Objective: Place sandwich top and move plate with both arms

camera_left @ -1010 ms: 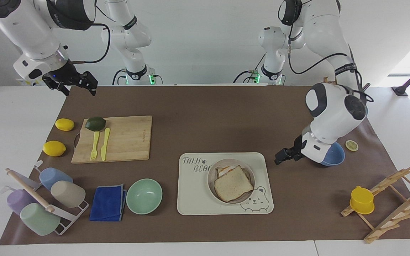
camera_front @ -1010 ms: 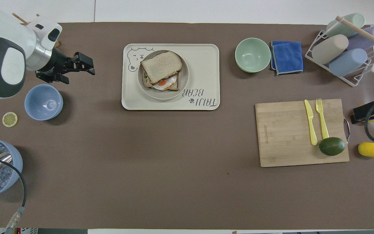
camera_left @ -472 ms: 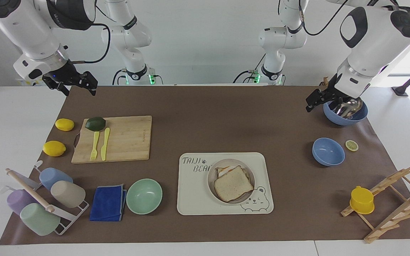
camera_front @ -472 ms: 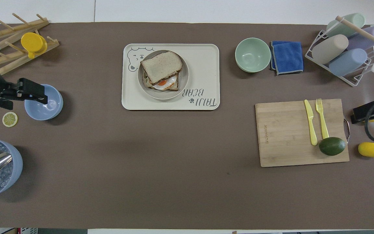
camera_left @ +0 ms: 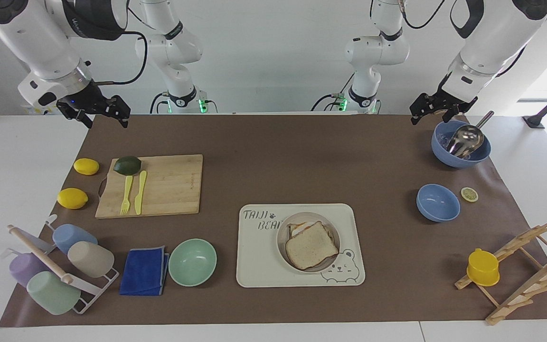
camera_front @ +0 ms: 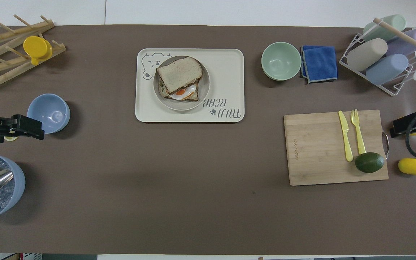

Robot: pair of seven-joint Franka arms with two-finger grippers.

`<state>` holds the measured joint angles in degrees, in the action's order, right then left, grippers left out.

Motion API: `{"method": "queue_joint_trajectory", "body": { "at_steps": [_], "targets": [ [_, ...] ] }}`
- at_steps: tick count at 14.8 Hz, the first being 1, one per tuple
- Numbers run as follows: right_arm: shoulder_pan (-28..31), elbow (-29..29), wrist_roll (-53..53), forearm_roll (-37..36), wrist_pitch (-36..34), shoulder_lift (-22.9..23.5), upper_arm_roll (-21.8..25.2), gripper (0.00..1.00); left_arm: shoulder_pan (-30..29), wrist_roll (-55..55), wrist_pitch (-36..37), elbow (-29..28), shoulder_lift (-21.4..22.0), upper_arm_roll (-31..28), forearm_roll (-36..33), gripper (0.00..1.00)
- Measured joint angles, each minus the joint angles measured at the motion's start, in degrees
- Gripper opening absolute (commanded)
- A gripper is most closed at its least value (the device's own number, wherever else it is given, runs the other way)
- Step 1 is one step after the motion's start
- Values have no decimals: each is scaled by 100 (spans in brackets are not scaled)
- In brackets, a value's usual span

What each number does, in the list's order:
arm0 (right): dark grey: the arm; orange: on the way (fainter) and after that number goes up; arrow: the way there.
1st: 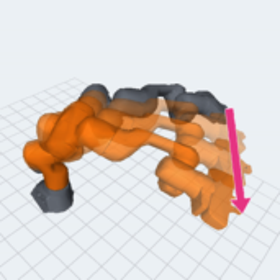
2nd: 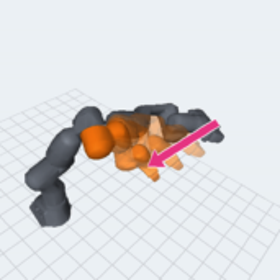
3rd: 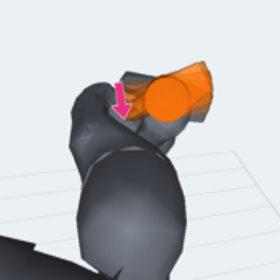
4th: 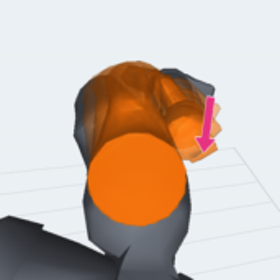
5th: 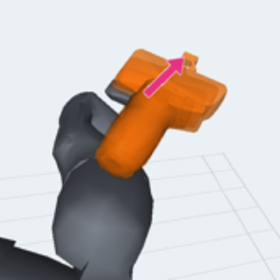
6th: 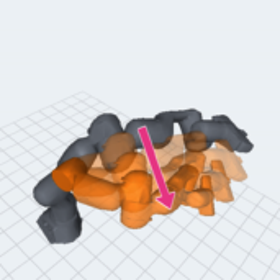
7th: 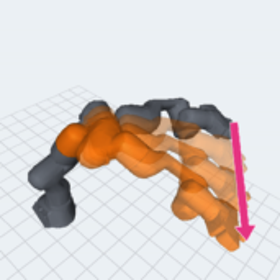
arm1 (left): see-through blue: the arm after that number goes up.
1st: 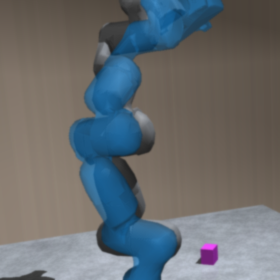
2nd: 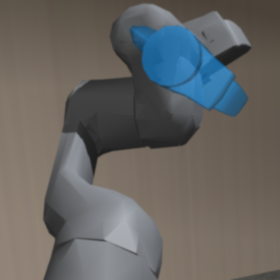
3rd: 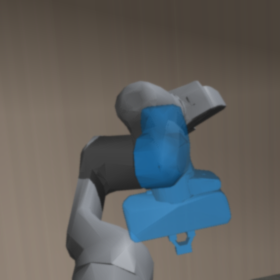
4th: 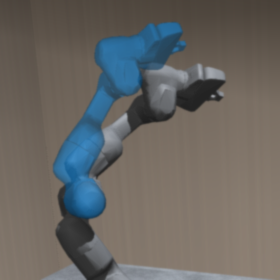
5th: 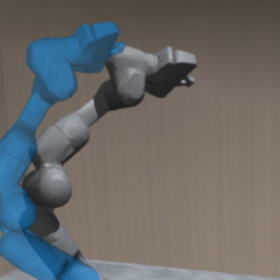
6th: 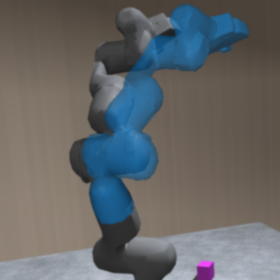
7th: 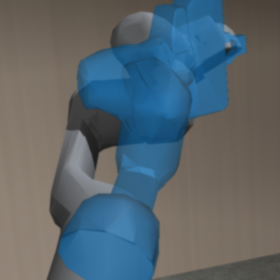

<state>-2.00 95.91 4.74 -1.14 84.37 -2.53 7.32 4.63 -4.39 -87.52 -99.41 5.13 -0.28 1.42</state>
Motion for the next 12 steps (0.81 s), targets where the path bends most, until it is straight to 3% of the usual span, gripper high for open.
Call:
{"method": "queue_joint_trajectory", "body": {
  "at_steps": [5,12],
  "targets": [
    [0,0,0,0,0,0,0,100,-51,66,-39,644,-319,-68,0,100],
    [0,0,0,0,0,0,0,100,-53,78,-9,675,-396,-66,0,100]
  ]
}}
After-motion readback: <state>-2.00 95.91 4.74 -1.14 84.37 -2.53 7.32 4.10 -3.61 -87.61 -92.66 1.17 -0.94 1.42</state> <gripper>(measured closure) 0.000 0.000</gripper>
